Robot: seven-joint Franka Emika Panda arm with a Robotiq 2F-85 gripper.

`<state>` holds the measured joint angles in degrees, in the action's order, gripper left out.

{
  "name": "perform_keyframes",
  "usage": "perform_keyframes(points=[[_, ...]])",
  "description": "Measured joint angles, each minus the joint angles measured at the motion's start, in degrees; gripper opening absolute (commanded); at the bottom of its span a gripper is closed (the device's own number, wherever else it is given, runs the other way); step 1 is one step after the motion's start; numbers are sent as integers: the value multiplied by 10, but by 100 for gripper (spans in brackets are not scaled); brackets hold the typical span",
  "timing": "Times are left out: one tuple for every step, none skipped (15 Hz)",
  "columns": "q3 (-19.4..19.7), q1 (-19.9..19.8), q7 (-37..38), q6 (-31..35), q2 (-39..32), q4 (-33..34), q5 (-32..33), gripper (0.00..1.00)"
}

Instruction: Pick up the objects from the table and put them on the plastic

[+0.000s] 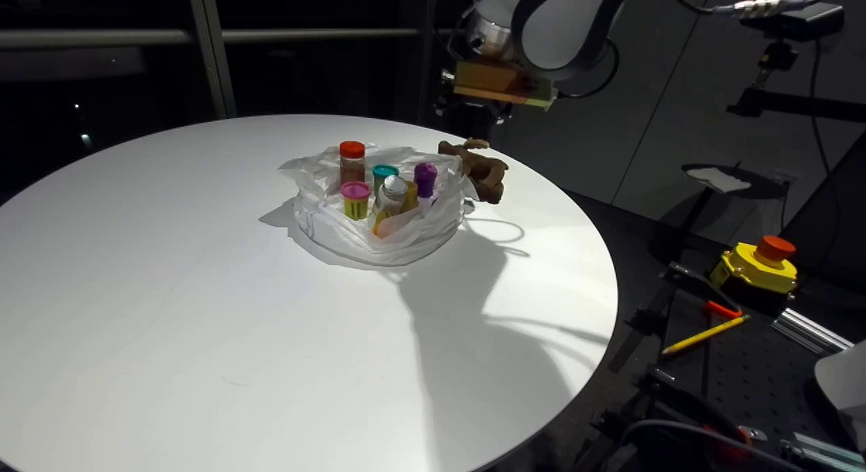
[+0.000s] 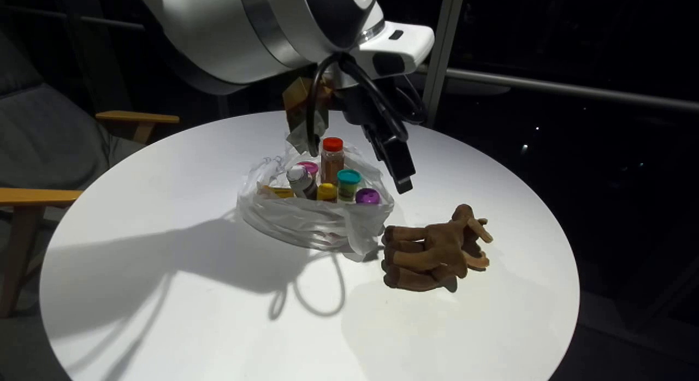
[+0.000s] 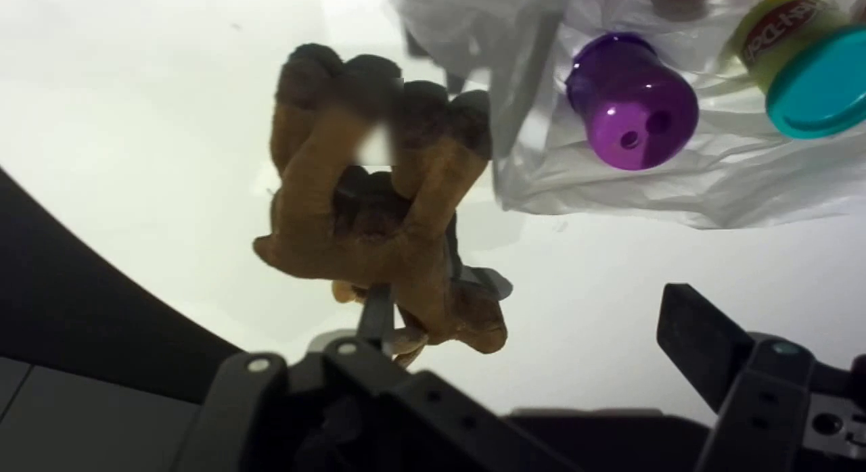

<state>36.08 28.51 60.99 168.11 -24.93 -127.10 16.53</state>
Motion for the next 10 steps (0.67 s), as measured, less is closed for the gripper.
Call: perform_keyframes(points=[[19, 12, 1, 0, 15, -19, 22, 100], [33, 21, 1, 0, 27, -36, 43, 100], [47, 27, 2, 0, 33, -50, 65, 100], [60, 32, 3, 2, 35, -61, 82, 100], [69, 35, 3, 6, 34, -71, 90, 100], [74, 35, 3, 11, 31, -78, 95, 100], [74, 33, 3, 15, 27, -83, 96, 100], [73, 31, 2, 20, 22, -86, 96, 100], [69, 27, 1, 23, 15, -86, 94, 100], [61, 20, -4, 27, 9, -86, 90, 100]])
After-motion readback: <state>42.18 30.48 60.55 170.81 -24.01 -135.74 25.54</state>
